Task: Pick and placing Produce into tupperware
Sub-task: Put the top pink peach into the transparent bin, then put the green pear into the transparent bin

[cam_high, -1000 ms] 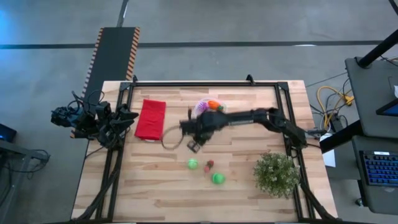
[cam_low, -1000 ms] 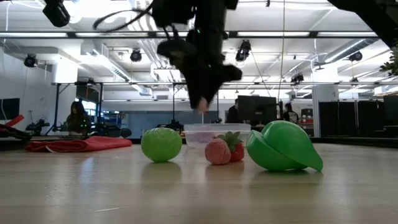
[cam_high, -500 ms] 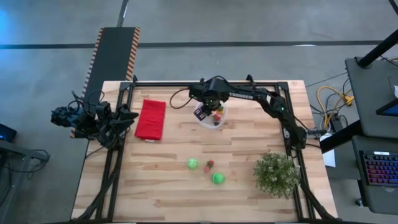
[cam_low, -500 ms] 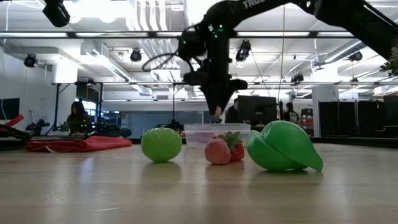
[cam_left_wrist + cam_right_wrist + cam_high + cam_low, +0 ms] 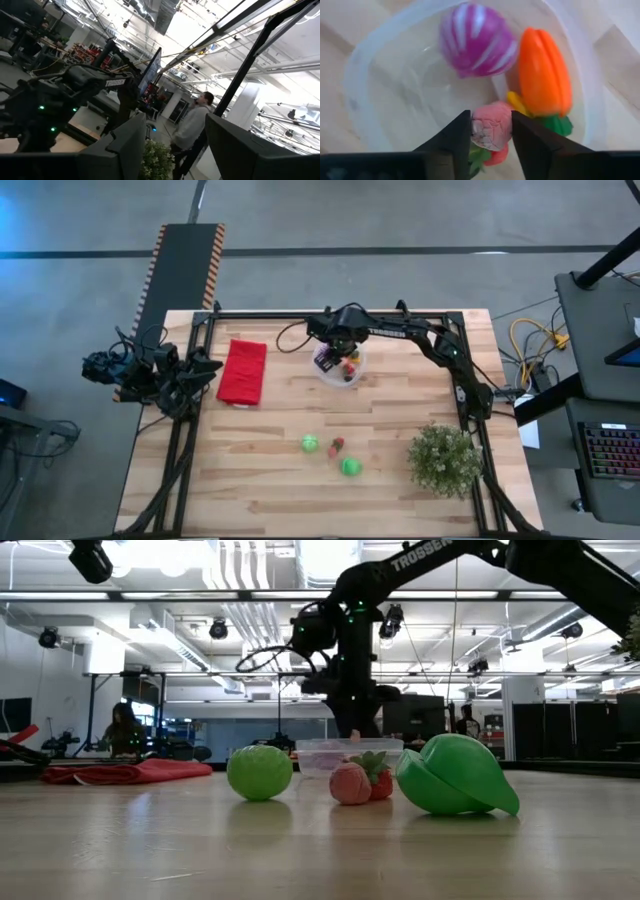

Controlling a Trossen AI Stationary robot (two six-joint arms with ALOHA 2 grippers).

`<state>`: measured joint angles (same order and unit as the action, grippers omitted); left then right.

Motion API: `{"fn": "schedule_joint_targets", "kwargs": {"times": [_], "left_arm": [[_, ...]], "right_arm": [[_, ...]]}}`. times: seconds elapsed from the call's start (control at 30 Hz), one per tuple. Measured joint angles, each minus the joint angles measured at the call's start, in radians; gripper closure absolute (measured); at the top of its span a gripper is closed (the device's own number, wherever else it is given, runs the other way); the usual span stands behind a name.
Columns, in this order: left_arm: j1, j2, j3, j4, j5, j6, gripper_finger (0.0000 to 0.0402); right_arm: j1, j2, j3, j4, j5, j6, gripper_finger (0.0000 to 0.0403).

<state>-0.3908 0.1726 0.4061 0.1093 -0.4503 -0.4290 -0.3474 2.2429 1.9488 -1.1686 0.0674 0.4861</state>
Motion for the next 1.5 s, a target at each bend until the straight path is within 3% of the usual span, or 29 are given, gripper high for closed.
{"fn": "schedule_joint_targets", "kwargs": {"times": [0.33, 0.53, 0.77, 0.93, 1.1, 1.23, 1.37, 1.5], "left_arm": [[0.0, 0.0, 0.0, 0.0, 0.0, -0.003, 0.021], [0.0, 0.0, 0.0, 0.001, 0.0, -0.005, 0.021], [0.0, 0.0, 0.0, 0.001, 0.0, -0.01, 0.021], [0.0, 0.0, 0.0, 0.001, 0.0, -0.01, 0.021], [-0.001, 0.0, 0.0, 0.001, 0.033, -0.037, 0.021], [-0.001, 0.0, 0.0, -0.007, 0.086, -0.038, 0.021], [-0.001, 0.0, 0.0, -0.05, 0.098, -0.04, 0.021], [-0.001, 0.009, 0.0, -0.068, 0.097, -0.04, 0.021]], "right_arm": [[0.001, -0.003, 0.032, 0.012, 0.038, -0.023, 0.0181], [0.053, -0.031, 0.092, -0.197, -0.021, -0.032, 0.0151], [0.224, -0.063, 0.055, -0.332, -0.116, -0.09, 0.0143], [0.388, -0.064, 0.019, -0.278, 0.029, -0.192, 0.0152], [0.465, -0.065, -0.019, -0.224, -0.087, -0.007, 0.0162], [0.542, -0.078, -0.034, -0.159, -0.11, 0.16, 0.016], [0.633, -0.102, -0.011, -0.156, -0.077, 0.31, 0.0144], [0.718, -0.124, -0.013, -0.162, 0.032, 0.412, 0.0119]]}}
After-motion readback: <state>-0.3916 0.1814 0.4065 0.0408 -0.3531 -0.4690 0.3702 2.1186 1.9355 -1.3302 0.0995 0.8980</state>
